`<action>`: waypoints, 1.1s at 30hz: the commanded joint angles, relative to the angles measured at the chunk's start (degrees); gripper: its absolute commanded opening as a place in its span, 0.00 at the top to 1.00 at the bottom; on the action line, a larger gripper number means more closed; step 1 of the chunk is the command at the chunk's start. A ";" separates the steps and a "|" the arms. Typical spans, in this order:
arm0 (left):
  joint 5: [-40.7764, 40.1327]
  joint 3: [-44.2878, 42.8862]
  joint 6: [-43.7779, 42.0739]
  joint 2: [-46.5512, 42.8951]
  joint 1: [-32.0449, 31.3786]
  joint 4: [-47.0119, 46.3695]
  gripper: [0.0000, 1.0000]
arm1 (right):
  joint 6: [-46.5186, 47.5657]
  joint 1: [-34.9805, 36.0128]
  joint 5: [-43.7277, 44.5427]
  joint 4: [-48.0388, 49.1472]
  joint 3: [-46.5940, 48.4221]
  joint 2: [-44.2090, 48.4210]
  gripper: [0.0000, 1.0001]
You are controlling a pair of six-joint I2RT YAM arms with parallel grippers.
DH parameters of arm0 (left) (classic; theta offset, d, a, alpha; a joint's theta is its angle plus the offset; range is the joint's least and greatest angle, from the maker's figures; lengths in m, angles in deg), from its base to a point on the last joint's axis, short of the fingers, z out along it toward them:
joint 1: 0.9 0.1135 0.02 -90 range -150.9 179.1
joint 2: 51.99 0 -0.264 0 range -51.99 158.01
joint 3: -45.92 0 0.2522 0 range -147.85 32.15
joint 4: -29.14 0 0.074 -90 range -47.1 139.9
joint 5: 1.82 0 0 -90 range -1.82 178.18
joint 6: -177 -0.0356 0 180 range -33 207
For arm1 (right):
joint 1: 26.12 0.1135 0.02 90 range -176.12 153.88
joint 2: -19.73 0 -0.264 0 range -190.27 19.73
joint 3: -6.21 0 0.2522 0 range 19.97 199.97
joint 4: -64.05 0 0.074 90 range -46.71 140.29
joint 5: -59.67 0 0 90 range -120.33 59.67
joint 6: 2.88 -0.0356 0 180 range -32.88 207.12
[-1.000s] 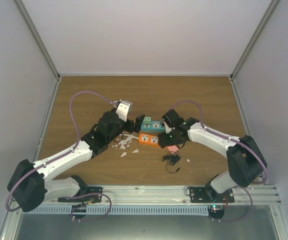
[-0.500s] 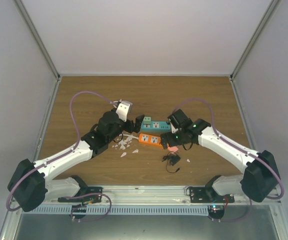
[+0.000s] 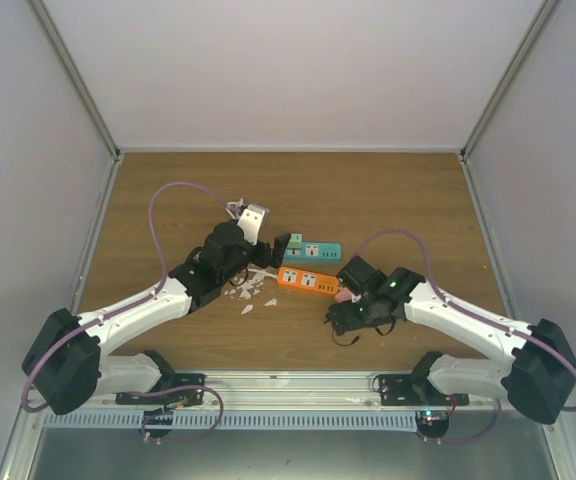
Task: Insert the plug
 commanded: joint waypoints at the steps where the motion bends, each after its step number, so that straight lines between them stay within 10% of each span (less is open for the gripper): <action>1: 0.52 -1.16 -0.52 1.03 0.37 -1.80 0.01 | -4.36 3.97 -0.09 -0.07 -0.67 -1.33 0.00; 16: 2.16 -1.68 -0.46 0.98 0.37 -1.12 0.01 | -2.56 7.42 7.02 3.61 2.48 -18.25 0.00; 27: 2.98 -2.13 -0.42 1.39 0.37 -0.56 0.01 | -2.29 13.34 7.09 8.93 11.76 -30.76 0.61; 33: 3.36 -2.53 -0.47 1.90 0.37 -0.14 0.01 | -2.60 20.98 7.39 8.74 25.69 -44.67 0.65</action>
